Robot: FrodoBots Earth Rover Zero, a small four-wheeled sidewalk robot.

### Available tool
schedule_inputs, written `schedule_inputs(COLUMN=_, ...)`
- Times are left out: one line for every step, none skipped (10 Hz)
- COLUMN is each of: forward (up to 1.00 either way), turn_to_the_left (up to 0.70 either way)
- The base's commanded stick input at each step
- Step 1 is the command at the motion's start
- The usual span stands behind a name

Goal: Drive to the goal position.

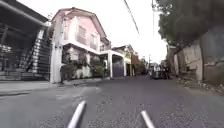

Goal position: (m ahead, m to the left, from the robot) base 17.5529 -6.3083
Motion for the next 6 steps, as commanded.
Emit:
schedule_inputs(forward=1.0, turn_to_the_left=-0.13)
schedule_inputs(forward=1.0, turn_to_the_left=-0.35)
schedule_inputs(forward=1.0, turn_to_the_left=-0.4)
schedule_inputs(forward=1.0, turn_to_the_left=-0.08)
schedule_inputs(forward=1.0, turn_to_the_left=0.0)
schedule_inputs(forward=1.0, turn_to_the_left=0.0)
